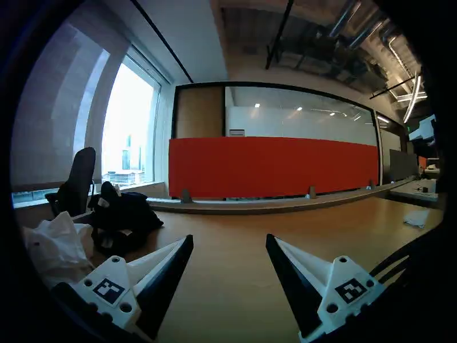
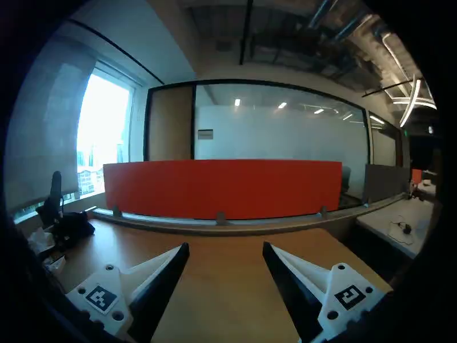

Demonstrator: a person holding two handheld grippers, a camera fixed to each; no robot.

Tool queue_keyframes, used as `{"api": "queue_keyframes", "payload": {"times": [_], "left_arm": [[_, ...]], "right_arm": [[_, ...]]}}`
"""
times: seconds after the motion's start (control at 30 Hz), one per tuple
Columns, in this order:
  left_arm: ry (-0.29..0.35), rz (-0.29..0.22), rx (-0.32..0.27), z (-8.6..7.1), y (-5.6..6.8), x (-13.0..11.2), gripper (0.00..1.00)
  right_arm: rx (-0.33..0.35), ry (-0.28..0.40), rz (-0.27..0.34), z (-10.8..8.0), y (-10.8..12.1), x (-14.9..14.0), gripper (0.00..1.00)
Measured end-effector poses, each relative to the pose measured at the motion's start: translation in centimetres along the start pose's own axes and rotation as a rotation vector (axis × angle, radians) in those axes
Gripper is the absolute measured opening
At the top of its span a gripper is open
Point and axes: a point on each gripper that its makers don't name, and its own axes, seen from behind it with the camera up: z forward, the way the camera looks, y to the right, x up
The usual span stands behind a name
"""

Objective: Fold towel

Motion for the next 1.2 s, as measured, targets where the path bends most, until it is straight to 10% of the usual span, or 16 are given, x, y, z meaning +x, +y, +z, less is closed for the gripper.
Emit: {"api": "queue_keyframes", "payload": {"times": [1.2], "left_arm": [[-0.011, 0.011, 0.012, 0.1, -0.6, -1.1, 0.94]], "right_arm": [[0.000, -0.022, -0.011, 0.4, 0.4, -1.5, 1.00]]}}
